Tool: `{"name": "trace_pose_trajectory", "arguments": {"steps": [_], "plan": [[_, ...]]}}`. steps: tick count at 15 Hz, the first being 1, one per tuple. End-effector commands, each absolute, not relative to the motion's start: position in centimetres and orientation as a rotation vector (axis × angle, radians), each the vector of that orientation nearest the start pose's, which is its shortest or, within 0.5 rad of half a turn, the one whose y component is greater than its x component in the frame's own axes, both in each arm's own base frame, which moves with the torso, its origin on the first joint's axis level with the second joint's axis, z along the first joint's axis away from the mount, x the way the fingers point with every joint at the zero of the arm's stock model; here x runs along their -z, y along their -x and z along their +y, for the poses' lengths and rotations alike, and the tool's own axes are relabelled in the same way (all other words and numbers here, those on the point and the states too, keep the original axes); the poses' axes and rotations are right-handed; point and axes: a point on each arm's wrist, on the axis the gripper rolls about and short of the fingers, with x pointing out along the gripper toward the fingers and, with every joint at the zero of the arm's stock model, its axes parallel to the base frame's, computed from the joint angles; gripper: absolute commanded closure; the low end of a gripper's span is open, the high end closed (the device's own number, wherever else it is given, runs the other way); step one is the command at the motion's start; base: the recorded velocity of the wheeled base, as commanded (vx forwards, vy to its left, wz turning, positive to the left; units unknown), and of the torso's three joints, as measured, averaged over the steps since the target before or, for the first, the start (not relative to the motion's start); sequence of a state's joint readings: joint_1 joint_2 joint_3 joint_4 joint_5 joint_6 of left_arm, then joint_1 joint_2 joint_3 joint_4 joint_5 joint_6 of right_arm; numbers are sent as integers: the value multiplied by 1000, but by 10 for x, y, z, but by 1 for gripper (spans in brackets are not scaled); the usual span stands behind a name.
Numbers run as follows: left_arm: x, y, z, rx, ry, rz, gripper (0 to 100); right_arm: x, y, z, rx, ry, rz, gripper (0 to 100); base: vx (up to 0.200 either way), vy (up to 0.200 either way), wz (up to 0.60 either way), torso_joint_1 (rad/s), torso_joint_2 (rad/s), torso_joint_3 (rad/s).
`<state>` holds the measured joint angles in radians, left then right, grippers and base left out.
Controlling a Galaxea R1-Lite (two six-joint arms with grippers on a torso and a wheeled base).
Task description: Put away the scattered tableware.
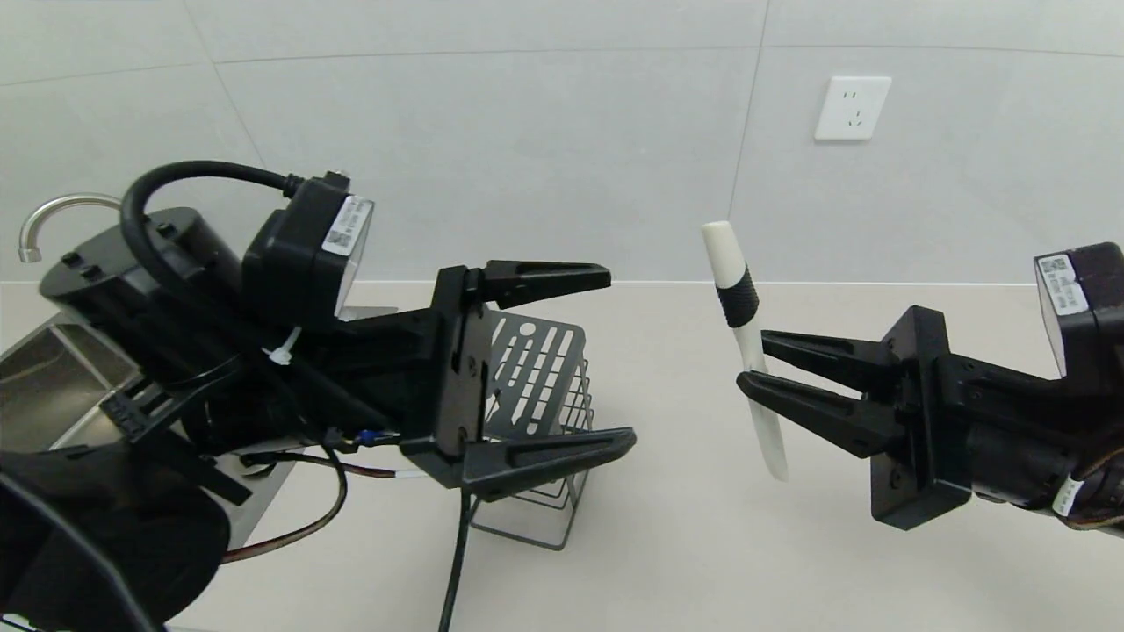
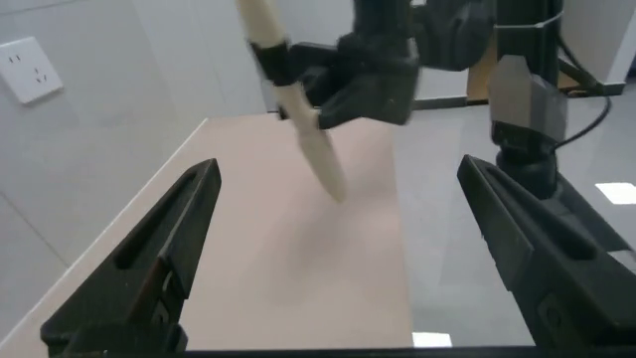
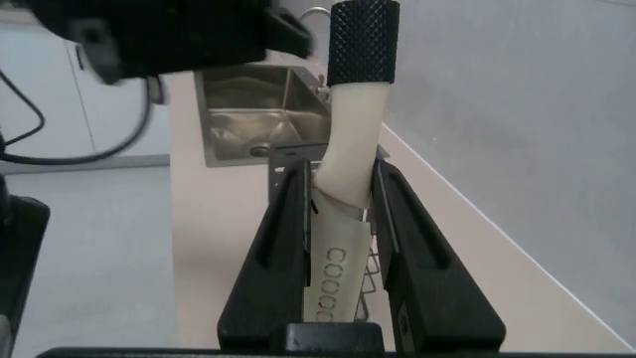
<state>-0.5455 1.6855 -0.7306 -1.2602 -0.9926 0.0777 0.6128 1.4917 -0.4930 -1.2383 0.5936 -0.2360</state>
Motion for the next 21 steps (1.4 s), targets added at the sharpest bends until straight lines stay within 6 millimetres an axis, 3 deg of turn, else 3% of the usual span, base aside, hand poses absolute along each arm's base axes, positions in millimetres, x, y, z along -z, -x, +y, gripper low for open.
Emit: {"name": "trace_pose_trajectory", "arguments": {"steps": [1,7,14,21], "plan": [[-215,-246,-188,1564,-76,-356,0,-218,-176,140,-1166,203,-407,100,0,0,0,0,0,0],[-208,-266,-215,1580,61,-402,0,-222,-167,144,-1206,197,-446,100,0,0,0,0,0,0],[-234,-259,-234,1645,103,-474,0,-216,-161,145,-1233,196,-429,100,0,0,0,0,0,0],[-235,-242,-251,1722,145,-446,0,-218,-159,143,-1230,195,-447,100,0,0,0,0,0,0]]}}
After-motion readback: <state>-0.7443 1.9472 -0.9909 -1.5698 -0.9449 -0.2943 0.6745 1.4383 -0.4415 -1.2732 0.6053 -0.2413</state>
